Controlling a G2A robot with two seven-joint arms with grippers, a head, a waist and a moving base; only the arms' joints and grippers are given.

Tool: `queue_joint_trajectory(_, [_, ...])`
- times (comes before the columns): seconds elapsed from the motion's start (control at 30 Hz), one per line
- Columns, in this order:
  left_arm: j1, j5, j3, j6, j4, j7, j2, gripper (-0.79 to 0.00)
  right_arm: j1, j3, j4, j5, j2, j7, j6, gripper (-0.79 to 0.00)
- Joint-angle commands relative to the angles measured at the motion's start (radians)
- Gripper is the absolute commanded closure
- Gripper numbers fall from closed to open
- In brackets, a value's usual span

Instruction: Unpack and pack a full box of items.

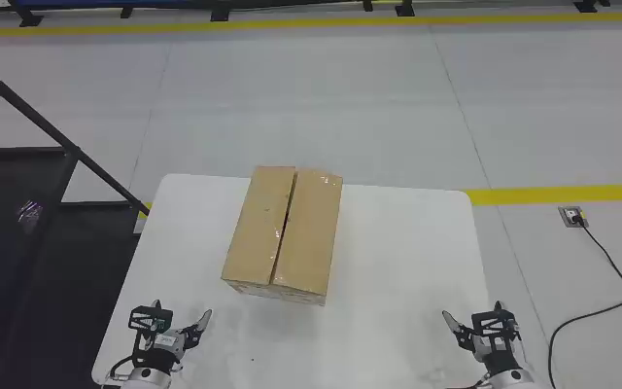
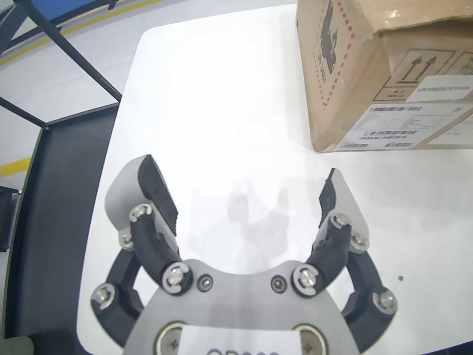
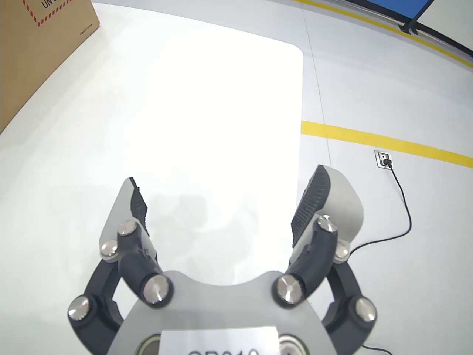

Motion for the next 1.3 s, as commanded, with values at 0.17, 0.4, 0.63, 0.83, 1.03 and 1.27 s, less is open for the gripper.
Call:
queue_joint_trajectory(0.17, [-0.024,-0.016,0.0,-0.005,0.019,0.053,-0.004,-0.785,0.025,-0.038,-0.04,-0.116,0.003,-0.052,-0.079,-0.785])
queue_joint_trajectory(0.4, [-0.108,-0.1,0.005,-0.022,0.072,0.121,-0.013,-0.785,0.122,-0.143,-0.11,-0.411,0.005,0.021,-0.103,-0.785])
queue_joint_trajectory(0.63, [-0.159,-0.108,0.022,-0.014,0.117,0.147,-0.018,-0.785,0.206,-0.259,-0.181,-0.56,0.0,0.072,-0.182,-0.785])
queue_joint_trajectory(0.83, [-0.159,-0.108,0.022,-0.014,0.117,0.147,-0.018,-0.785,0.206,-0.259,-0.181,-0.56,0.0,0.072,-0.182,-0.785])
queue_joint_trajectory(1.03, [-0.175,-0.116,0.037,0.006,0.128,0.128,-0.023,-0.785,0.204,-0.278,-0.205,-0.588,0.001,0.032,-0.206,-0.785])
queue_joint_trajectory(1.27, [-0.252,-0.114,0.105,0.106,0.195,0.13,-0.041,-0.785,0.24,-0.359,-0.241,-0.714,0.002,-0.034,-0.278,-0.785])
